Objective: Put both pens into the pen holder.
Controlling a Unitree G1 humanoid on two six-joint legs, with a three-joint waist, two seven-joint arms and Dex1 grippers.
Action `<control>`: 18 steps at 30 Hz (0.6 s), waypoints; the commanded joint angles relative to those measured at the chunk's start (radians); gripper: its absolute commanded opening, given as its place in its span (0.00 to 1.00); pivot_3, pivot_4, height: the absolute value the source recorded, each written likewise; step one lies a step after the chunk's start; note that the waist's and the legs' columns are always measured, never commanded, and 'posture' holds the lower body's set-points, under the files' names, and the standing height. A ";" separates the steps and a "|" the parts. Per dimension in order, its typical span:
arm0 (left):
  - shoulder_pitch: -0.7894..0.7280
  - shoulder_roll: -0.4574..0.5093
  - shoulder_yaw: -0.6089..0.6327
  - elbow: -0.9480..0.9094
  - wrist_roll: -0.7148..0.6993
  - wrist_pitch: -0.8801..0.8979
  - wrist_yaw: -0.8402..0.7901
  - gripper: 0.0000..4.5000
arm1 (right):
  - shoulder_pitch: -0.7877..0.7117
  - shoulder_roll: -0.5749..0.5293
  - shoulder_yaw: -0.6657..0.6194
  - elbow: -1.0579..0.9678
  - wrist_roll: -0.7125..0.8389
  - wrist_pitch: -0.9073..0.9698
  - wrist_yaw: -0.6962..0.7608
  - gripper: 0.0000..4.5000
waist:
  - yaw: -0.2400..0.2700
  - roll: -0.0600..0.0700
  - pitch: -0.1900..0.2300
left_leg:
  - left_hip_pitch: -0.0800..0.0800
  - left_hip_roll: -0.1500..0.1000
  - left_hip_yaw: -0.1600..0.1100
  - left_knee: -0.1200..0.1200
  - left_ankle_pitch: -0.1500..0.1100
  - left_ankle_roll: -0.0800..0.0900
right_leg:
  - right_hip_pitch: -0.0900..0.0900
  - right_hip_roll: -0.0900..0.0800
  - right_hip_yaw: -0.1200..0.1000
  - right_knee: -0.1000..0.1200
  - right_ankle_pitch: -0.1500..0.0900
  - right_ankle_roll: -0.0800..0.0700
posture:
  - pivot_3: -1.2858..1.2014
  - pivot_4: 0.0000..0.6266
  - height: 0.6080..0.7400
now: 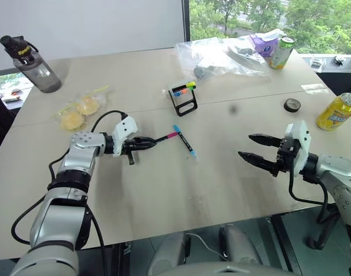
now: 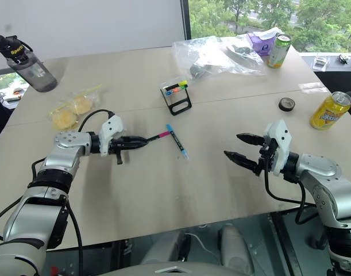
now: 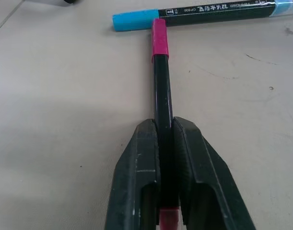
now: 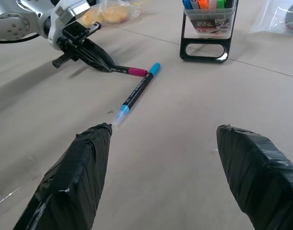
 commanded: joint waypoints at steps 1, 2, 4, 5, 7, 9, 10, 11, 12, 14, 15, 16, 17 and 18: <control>0.067 0.026 0.052 -0.215 -0.086 0.098 -0.034 0.02 | -0.035 -0.002 -0.011 -0.018 0.017 -0.001 -0.015 0.83 | -0.005 0.000 0.000 | 0.000 0.000 0.000 0.000 0.000 0.000 | 0.000 0.000 0.000 0.000 0.000 0.000 | 0.52 0.24 1.00; 0.086 0.021 0.072 -0.295 -0.129 0.152 -0.028 0.02 | -0.049 0.009 -0.009 -0.014 0.022 0.009 -0.030 0.83 | -0.006 0.000 0.000 | -0.001 0.000 0.000 0.000 0.000 0.000 | -0.001 0.000 0.001 0.000 0.000 0.000 | 0.52 0.24 1.00; 0.120 0.013 0.105 -0.433 -0.197 0.250 -0.004 0.02 | -0.070 0.035 -0.003 -0.016 0.039 0.028 -0.059 0.83 | -0.005 -0.001 0.001 | -0.001 0.000 0.000 0.000 0.000 0.000 | -0.001 0.000 0.000 0.000 0.000 0.000 | 0.52 0.24 1.00; 0.135 0.006 0.119 -0.493 -0.230 0.297 0.012 0.02 | -0.083 0.054 0.003 -0.020 0.051 0.041 -0.077 0.83 | -0.003 -0.001 0.001 | -0.001 0.000 0.000 0.000 0.000 0.000 | -0.001 0.000 0.000 0.000 0.000 0.000 | 0.52 0.24 1.00; 0.172 -0.016 0.147 -0.637 -0.314 0.407 0.056 0.02 | -0.132 0.124 0.021 -0.017 0.090 0.080 -0.128 0.83 | -0.003 -0.001 0.001 | -0.001 0.000 -0.001 0.000 0.000 0.000 | -0.001 0.000 0.000 0.000 0.000 0.000 | 0.52 0.24 1.00; 0.204 -0.043 0.166 -0.749 -0.375 0.491 0.108 0.02 | -0.179 0.196 0.043 -0.006 0.105 0.112 -0.188 0.83 | -0.006 -0.001 0.001 | -0.001 0.000 0.000 0.000 0.000 0.000 | -0.001 0.000 0.001 0.000 0.000 0.000 | 0.52 0.24 1.00; 0.215 -0.060 0.171 -0.792 -0.395 0.518 0.138 0.02 | -0.201 0.232 0.054 0.001 0.113 0.127 -0.217 0.83 | -0.008 -0.001 0.001 | -0.001 0.000 0.000 0.000 0.000 0.000 | -0.001 0.000 0.001 0.000 0.000 0.000 | 0.52 0.24 1.00; 0.223 -0.075 0.176 -0.826 -0.412 0.542 0.166 0.02 | -0.219 0.263 0.064 0.005 0.124 0.142 -0.240 0.83 | -0.010 -0.001 0.001 | -0.001 0.000 0.000 0.000 0.000 0.000 | -0.001 0.000 0.001 0.000 0.000 0.000 | 0.52 0.24 1.00; 0.231 -0.092 0.178 -0.856 -0.427 0.563 0.194 0.02 | -0.237 0.303 0.073 0.008 0.143 0.157 -0.262 0.83 | -0.012 -0.001 0.001 | -0.001 0.000 0.000 0.000 0.000 0.000 | -0.001 0.000 0.001 0.000 0.000 0.000 | 0.52 0.24 1.00; 0.249 -0.117 0.173 -0.901 -0.442 0.590 0.234 0.02 | -0.269 0.381 0.088 0.011 0.176 0.184 -0.314 0.83 | -0.016 -0.001 0.001 | -0.001 0.000 -0.001 0.000 0.000 0.000 | -0.001 0.000 0.000 0.000 0.000 0.000 | 0.52 0.24 1.00; 0.259 -0.126 0.170 -0.918 -0.446 0.598 0.247 0.02 | -0.282 0.420 0.092 0.012 0.195 0.196 -0.340 0.83 | -0.018 -0.001 0.001 | -0.001 0.000 -0.001 0.000 0.000 0.000 | -0.001 0.000 0.000 0.000 0.000 0.000 | 0.52 0.24 1.00; 0.269 -0.133 0.167 -0.931 -0.449 0.603 0.257 0.02 | -0.293 0.456 0.096 0.009 0.214 0.205 -0.362 0.83 | -0.020 -0.001 0.001 | 0.000 0.000 -0.001 0.000 0.000 0.000 | -0.001 0.000 0.000 0.000 0.000 0.000 | 0.52 0.24 1.00; 0.276 -0.137 0.164 -0.939 -0.451 0.605 0.264 0.02 | -0.301 0.485 0.099 0.006 0.230 0.213 -0.378 0.83 | -0.022 -0.001 0.001 | 0.000 0.000 -0.001 0.000 0.000 0.000 | -0.001 0.000 0.000 0.000 0.000 0.000 | 0.52 0.24 1.00; 0.281 -0.140 0.164 -0.943 -0.451 0.605 0.270 0.02 | -0.307 0.507 0.103 0.002 0.246 0.224 -0.390 0.83 | -0.022 -0.001 0.001 | 0.000 0.000 -0.001 0.000 0.000 0.000 | -0.001 0.000 0.000 0.000 0.000 0.000 | 0.52 0.24 1.00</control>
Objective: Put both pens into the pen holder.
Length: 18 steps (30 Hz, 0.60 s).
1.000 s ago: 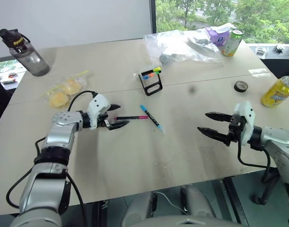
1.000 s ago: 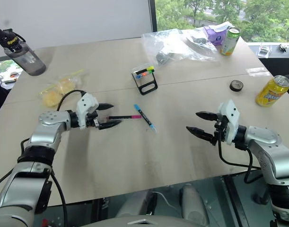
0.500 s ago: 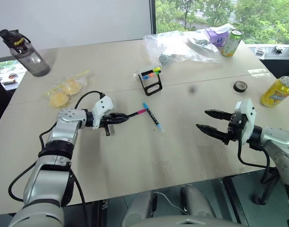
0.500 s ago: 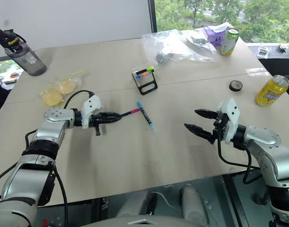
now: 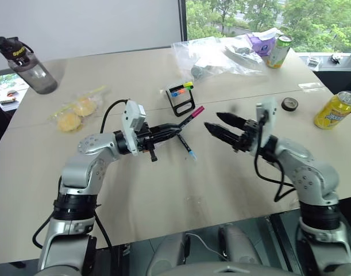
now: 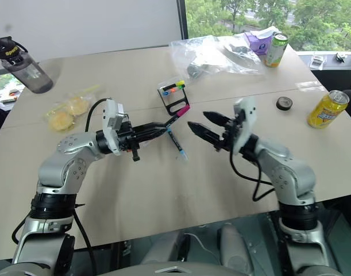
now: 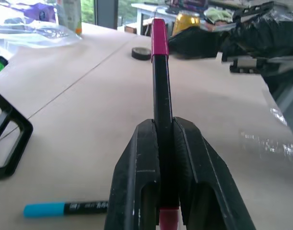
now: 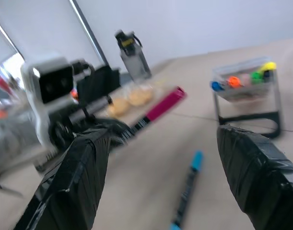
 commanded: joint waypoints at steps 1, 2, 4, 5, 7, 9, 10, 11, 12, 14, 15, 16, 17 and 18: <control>0.012 -0.004 0.013 -0.047 -0.019 0.004 0.027 0.02 | -0.032 0.048 0.008 -0.038 0.069 0.028 -0.047 0.83 | -0.001 0.000 0.000 | 0.000 0.000 0.000 0.000 0.000 0.000 | 0.000 0.000 0.000 0.000 0.000 0.000 | 0.52 0.24 1.00; 0.012 -0.010 0.015 -0.047 -0.022 0.003 0.033 0.02 | -0.036 0.057 0.016 -0.039 0.071 0.035 -0.052 0.83 | 0.000 0.000 0.000 | 0.000 0.000 0.000 0.000 0.000 0.000 | 0.000 0.000 0.000 0.000 0.000 0.000 | 0.52 0.24 1.00; 0.011 -0.016 0.014 -0.049 -0.029 0.001 0.036 0.02 | -0.044 0.067 0.030 -0.035 0.069 0.042 -0.057 0.83 | 0.001 0.000 0.000 | 0.000 -0.001 0.000 0.000 0.000 0.000 | 0.000 0.000 0.000 0.000 0.000 0.000 | 0.52 0.24 1.00; 0.012 -0.016 0.011 -0.049 -0.032 0.001 0.033 0.02 | -0.049 0.072 0.035 -0.030 0.067 0.042 -0.060 0.83 | 0.000 0.000 0.000 | 0.000 -0.001 0.000 0.000 0.000 0.000 | 0.000 0.000 0.000 0.000 0.000 0.000 | 0.52 0.24 1.00; 0.016 -0.012 0.001 -0.051 -0.037 -0.003 0.019 0.02 | -0.064 0.085 0.036 -0.018 0.070 0.048 -0.075 0.83 | -0.001 0.000 0.000 | 0.000 0.000 0.000 0.000 0.000 0.000 | 0.000 0.000 0.000 0.000 0.000 0.000 | 0.52 0.24 1.00; 0.015 -0.020 0.000 -0.048 -0.045 -0.007 0.019 0.02 | -0.075 0.084 0.038 -0.012 0.066 0.061 -0.083 0.83 | -0.004 0.000 0.000 | 0.000 0.000 0.000 0.000 0.000 0.000 | 0.000 0.000 0.000 0.000 0.000 0.000 | 0.52 0.24 1.00; 0.017 -0.022 -0.005 -0.048 -0.045 -0.009 0.017 0.02 | -0.079 0.085 0.033 -0.012 0.071 0.063 -0.084 0.83 | -0.004 0.000 0.000 | 0.000 0.000 0.000 0.000 0.000 0.000 | 0.000 0.000 0.000 0.000 0.000 0.000 | 0.52 0.24 1.00; 0.019 -0.025 -0.011 -0.048 -0.043 -0.011 0.016 0.01 | -0.081 0.087 0.028 -0.011 0.078 0.064 -0.087 0.77 | -0.003 0.000 0.000 | 0.000 0.000 0.000 0.000 0.000 0.000 | 0.000 0.000 0.000 0.000 0.000 0.000 | 0.52 0.24 1.00; 0.021 -0.028 -0.017 -0.049 -0.042 -0.012 0.015 0.00 | -0.083 0.090 0.023 -0.009 0.084 0.065 -0.090 0.71 | -0.003 0.000 0.000 | 0.000 0.000 0.000 0.000 0.000 0.000 | 0.000 0.000 0.000 0.000 0.000 0.000 | 0.52 0.24 1.00; 0.022 -0.035 -0.027 -0.047 -0.037 -0.017 0.015 0.00 | -0.084 0.089 0.023 -0.008 0.086 0.067 -0.089 0.54 | -0.003 0.000 0.000 | 0.000 0.000 0.000 0.000 0.000 0.000 | 0.000 0.000 0.000 0.000 0.000 0.000 | 0.52 0.24 1.00; 0.020 -0.039 -0.031 -0.043 -0.035 -0.020 0.016 0.00 | -0.085 0.087 0.024 -0.008 0.086 0.069 -0.088 0.45 | -0.002 0.000 0.000 | 0.000 0.000 0.000 0.000 0.000 0.000 | 0.000 0.000 0.000 0.000 0.000 0.000 | 0.52 0.24 1.00; 0.017 -0.042 -0.034 -0.040 -0.033 -0.023 0.015 0.00 | -0.086 0.087 0.024 -0.007 0.086 0.071 -0.088 0.35 | -0.002 0.000 0.000 | 0.000 0.000 0.000 0.000 0.000 0.000 | 0.000 0.000 0.000 0.000 0.000 0.000 | 0.52 0.24 1.00; 0.015 -0.044 -0.036 -0.037 -0.032 -0.025 0.015 0.00 | -0.087 0.087 0.023 -0.007 0.088 0.072 -0.086 0.27 | -0.003 0.000 0.000 | 0.000 -0.001 0.000 0.000 0.000 0.000 | 0.000 0.000 0.000 0.000 0.000 0.000 | 0.52 0.24 1.00; 0.012 -0.045 -0.037 -0.033 -0.031 -0.026 0.013 0.00 | -0.088 0.089 0.022 -0.008 0.093 0.072 -0.086 0.14 | -0.004 0.000 0.000 | 0.000 0.000 0.000 0.000 0.000 0.000 | 0.000 0.000 0.000 0.000 0.000 0.000 | 0.52 0.24 1.00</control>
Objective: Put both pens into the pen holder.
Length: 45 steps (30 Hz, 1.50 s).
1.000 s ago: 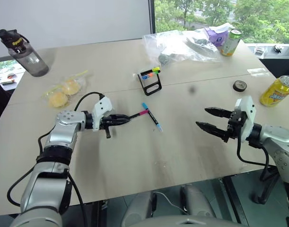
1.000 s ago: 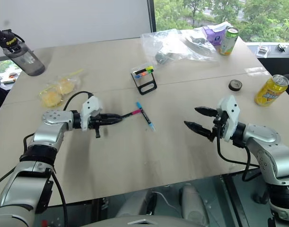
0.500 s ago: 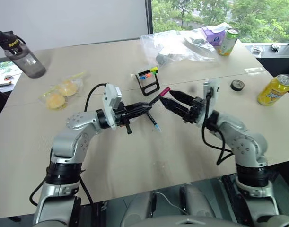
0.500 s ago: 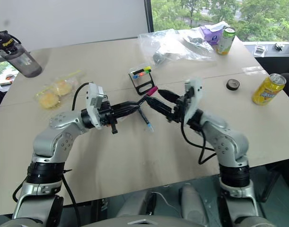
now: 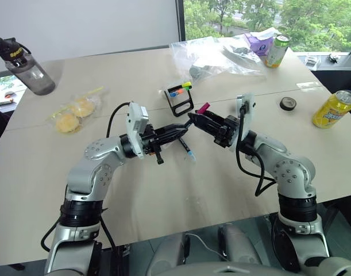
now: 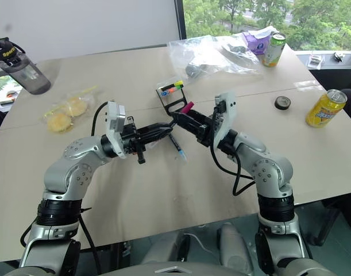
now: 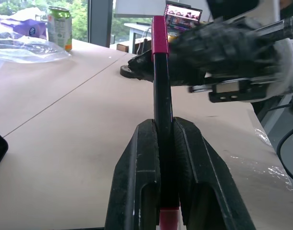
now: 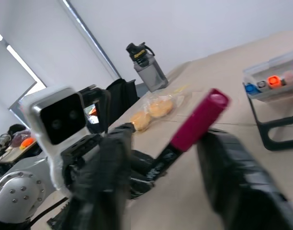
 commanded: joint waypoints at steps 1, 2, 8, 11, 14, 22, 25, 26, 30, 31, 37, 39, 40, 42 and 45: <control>-0.004 -0.003 -0.031 -0.011 0.010 -0.005 -0.004 0.00 | -0.035 0.019 0.012 -0.051 0.053 -0.007 0.018 0.07 | -0.002 0.000 0.000 | 0.000 0.000 0.000 0.000 0.000 0.000 | 0.000 0.000 0.000 0.000 0.000 0.000 | 0.52 0.24 1.00; -0.003 0.000 -0.036 -0.008 0.008 -0.003 -0.010 0.00 | -0.035 0.019 0.011 -0.052 0.056 -0.007 0.017 0.01 | -0.002 0.000 0.000 | 0.000 0.000 0.000 -0.001 0.000 0.000 | 0.000 0.000 0.000 0.000 0.000 0.000 | 0.52 0.24 1.00; -0.022 0.022 -0.044 -0.021 0.038 0.014 0.023 0.47 | -0.034 -0.014 0.008 -0.065 0.038 -0.032 0.029 0.01 | -0.001 0.000 0.000 | 0.000 0.000 0.000 0.000 0.000 0.000 | 0.000 0.000 0.000 0.000 0.000 0.000 | 0.52 0.24 1.00; -0.033 0.024 -0.021 -0.034 0.058 0.007 0.074 0.76 | -0.062 -0.035 -0.005 -0.038 -0.050 -0.126 0.015 0.01 | 0.000 0.000 0.000 | 0.000 0.000 0.000 0.000 0.000 0.000 | 0.000 0.000 0.000 0.000 0.000 0.000 | 0.52 0.24 1.00; -0.019 0.058 0.010 -0.068 0.073 0.010 0.108 0.99 | -0.103 -0.047 -0.026 -0.002 -0.147 -0.249 -0.008 0.01 | -0.003 0.000 0.000 | 0.000 0.000 0.001 -0.001 0.000 0.000 | -0.001 0.000 0.001 0.000 0.000 0.000 | 0.52 0.24 1.00; 0.073 0.118 0.093 -0.206 0.186 0.084 0.360 0.99 | -0.172 0.055 -0.049 0.130 -0.335 -0.612 -0.073 0.01 | -0.003 0.000 0.000 | 0.000 0.000 0.002 -0.002 0.000 0.000 | -0.001 0.001 0.002 0.000 0.000 0.000 | 0.52 0.24 1.00; 0.099 0.102 0.120 -0.247 0.205 0.129 0.456 0.99 | -0.212 0.095 -0.050 0.209 -0.381 -0.700 -0.099 0.01 | -0.003 0.000 0.000 | 0.001 0.000 0.002 -0.002 0.000 -0.001 | -0.002 0.001 0.003 0.001 0.000 0.000 | 0.52 0.24 1.00; 0.106 0.101 0.125 -0.254 0.212 0.137 0.476 0.99 | -0.224 0.104 -0.048 0.233 -0.390 -0.719 -0.100 0.01 | -0.002 0.000 0.000 | 0.001 0.000 0.002 -0.002 0.000 -0.001 | -0.002 0.001 0.003 0.001 0.000 0.000 | 0.52 0.24 1.00; 0.112 0.090 0.160 -0.265 0.209 0.167 0.532 0.99 | -0.270 0.141 -0.037 0.308 -0.403 -0.773 -0.095 0.01 | -0.002 0.000 0.000 | 0.001 0.000 0.002 -0.002 0.000 -0.001 | -0.002 0.001 0.002 0.001 0.000 0.000 | 0.52 0.24 1.00; 0.116 0.088 0.173 -0.268 0.199 0.179 0.539 0.99 | -0.281 0.153 -0.030 0.326 -0.408 -0.786 -0.092 0.01 | -0.002 0.000 0.000 | 0.001 0.000 0.002 -0.002 0.000 -0.001 | -0.002 0.001 0.002 0.001 0.000 0.000 | 0.52 0.24 1.00; 0.148 0.102 0.182 -0.275 0.191 0.210 0.536 0.99 | -0.321 0.220 -0.005 0.443 -0.445 -0.880 -0.079 0.01 | -0.012 0.001 0.000 | 0.001 0.000 0.002 -0.002 0.000 -0.001 | -0.002 0.001 0.003 0.001 0.000 0.000 | 0.52 0.24 1.00; 0.139 0.103 0.182 -0.269 0.186 0.213 0.532 0.99 | -0.329 0.246 0.001 0.497 -0.458 -0.922 -0.074 0.01 | -0.016 0.001 0.000 | 0.001 0.000 0.002 -0.002 0.001 -0.001 | -0.002 0.002 0.002 0.002 0.000 0.000 | 0.52 0.24 1.00; 0.134 0.104 0.181 -0.266 0.186 0.215 0.530 0.99 | -0.332 0.257 0.005 0.521 -0.465 -0.941 -0.070 0.01 | -0.017 0.000 0.000 | 0.001 0.000 0.002 -0.002 0.001 -0.001 | -0.002 0.001 0.002 0.002 0.000 0.000 | 0.52 0.24 1.00; 0.123 0.109 0.178 -0.250 0.189 0.213 0.523 0.99 | -0.344 0.288 0.009 0.598 -0.470 -0.975 -0.070 0.01 | -0.018 0.000 0.000 | 0.001 0.000 0.002 -0.002 0.001 -0.001 | -0.002 0.001 0.002 0.002 0.000 0.000 | 0.52 0.24 1.00; 0.115 0.112 0.172 -0.230 0.198 0.206 0.518 0.99 | -0.369 0.317 0.011 0.697 -0.467 -1.020 -0.072 0.01 | -0.022 0.001 0.000 | 0.001 0.000 0.002 -0.002 0.001 -0.001 | -0.001 0.001 0.002 0.001 0.000 0.000 | 0.52 0.24 1.00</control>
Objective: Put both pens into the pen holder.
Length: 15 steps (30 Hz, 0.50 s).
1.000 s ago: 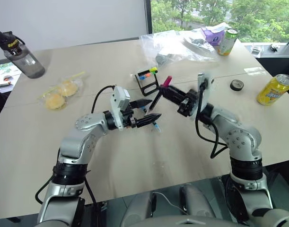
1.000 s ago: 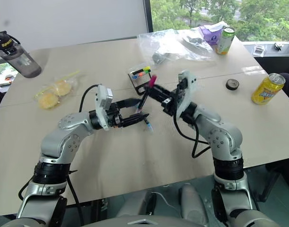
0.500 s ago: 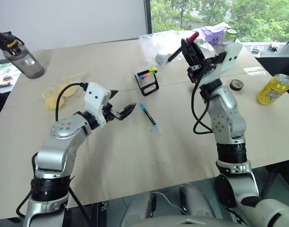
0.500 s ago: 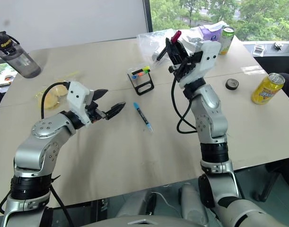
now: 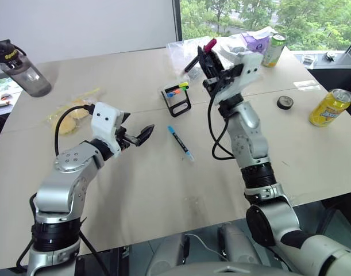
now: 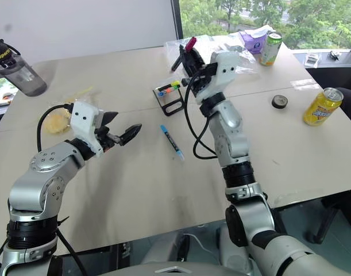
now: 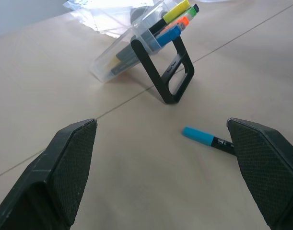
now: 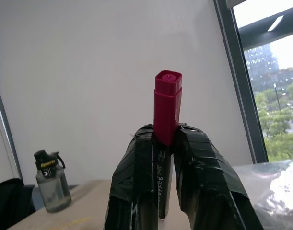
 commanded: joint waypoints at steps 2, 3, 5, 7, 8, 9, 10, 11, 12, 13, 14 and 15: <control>-0.014 0.011 0.007 -0.005 0.001 -0.016 -0.008 0.99 | -0.080 0.097 -0.003 0.110 0.010 -0.087 0.002 0.01 | -0.006 0.000 0.000 | 0.000 0.000 0.000 0.000 0.000 0.000 | 0.000 0.000 0.000 0.000 0.000 0.000 | 0.52 0.24 1.00; -0.009 0.010 0.006 -0.010 0.000 -0.017 -0.010 0.99 | -0.092 0.105 -0.006 0.145 0.012 -0.105 0.000 0.01 | -0.008 0.000 0.000 | 0.000 0.000 0.000 0.000 0.000 0.000 | 0.000 0.000 0.000 0.000 0.000 0.000 | 0.52 0.24 1.00; -0.001 0.008 0.007 -0.018 -0.001 -0.016 -0.010 0.99 | -0.112 0.118 -0.014 0.195 0.021 -0.133 -0.001 0.01 | -0.012 0.000 0.000 | 0.000 0.000 0.000 0.000 0.000 0.000 | 0.000 0.000 0.000 0.000 0.000 0.000 | 0.52 0.24 1.00; 0.007 0.008 0.012 -0.023 -0.001 -0.016 -0.008 0.99 | -0.130 0.129 -0.023 0.219 0.038 -0.157 -0.002 0.01 | -0.014 0.000 0.000 | 0.000 0.000 0.000 -0.001 0.000 0.000 | 0.000 0.000 0.000 0.000 0.000 0.000 | 0.52 0.24 1.00; 0.011 0.009 0.014 -0.024 0.001 -0.017 -0.006 0.99 | -0.137 0.134 -0.025 0.222 0.048 -0.165 -0.001 0.01 | -0.014 0.000 0.000 | 0.000 0.000 0.000 -0.001 0.000 0.000 | 0.000 0.000 0.000 0.000 0.000 0.000 | 0.52 0.24 1.00; 0.019 0.009 0.017 -0.028 0.002 -0.018 -0.005 0.99 | -0.139 0.138 -0.024 0.219 0.058 -0.168 -0.001 0.01 | -0.013 0.000 0.000 | 0.000 0.000 0.000 -0.001 0.000 0.000 | -0.001 0.000 0.000 0.000 0.000 0.000 | 0.52 0.24 1.00; 0.025 0.009 0.019 -0.031 0.002 -0.018 -0.003 0.99 | -0.140 0.141 -0.022 0.214 0.067 -0.168 0.000 0.01 | -0.013 0.000 0.000 | 0.000 0.000 0.000 -0.001 0.000 0.000 | 0.000 0.000 0.000 0.000 0.000 0.000 | 0.52 0.24 1.00; 0.032 0.007 0.021 -0.035 0.001 -0.019 -0.001 0.99 | -0.137 0.144 -0.018 0.205 0.076 -0.164 0.001 0.01 | -0.013 0.000 0.000 | 0.000 0.000 0.000 -0.001 0.000 0.000 | 0.000 0.000 0.000 0.000 0.000 0.000 | 0.52 0.24 1.00; 0.039 0.006 0.022 -0.039 0.001 -0.020 0.000 0.99 | -0.133 0.147 -0.014 0.192 0.088 -0.152 0.000 0.01 | -0.013 0.000 0.000 | 0.000 0.000 0.000 -0.001 0.000 0.000 | 0.000 0.000 0.000 0.000 0.000 0.000 | 0.52 0.24 1.00; 0.046 0.004 0.021 -0.043 0.002 -0.022 0.002 0.99 | -0.127 0.150 -0.010 0.178 0.101 -0.140 -0.002 0.01 | -0.013 0.000 0.000 | 0.000 0.000 0.000 -0.001 0.000 0.000 | 0.000 0.000 0.001 0.000 0.000 0.000 | 0.52 0.24 1.00; 0.050 0.003 0.019 -0.044 0.003 -0.024 0.003 0.99 | -0.123 0.153 -0.008 0.166 0.114 -0.128 -0.005 0.01 | -0.013 0.000 0.000 | 0.000 0.000 0.000 -0.001 0.000 0.000 | 0.000 0.000 0.000 0.000 0.000 0.000 | 0.52 0.24 1.00; 0.053 0.002 0.017 -0.044 0.004 -0.026 0.005 0.99 | -0.118 0.161 -0.011 0.148 0.137 -0.109 -0.017 0.01 | -0.012 0.001 0.000 | 0.000 0.000 0.000 -0.001 0.000 0.000 | 0.000 0.000 0.000 0.000 0.000 0.000 | 0.52 0.24 1.00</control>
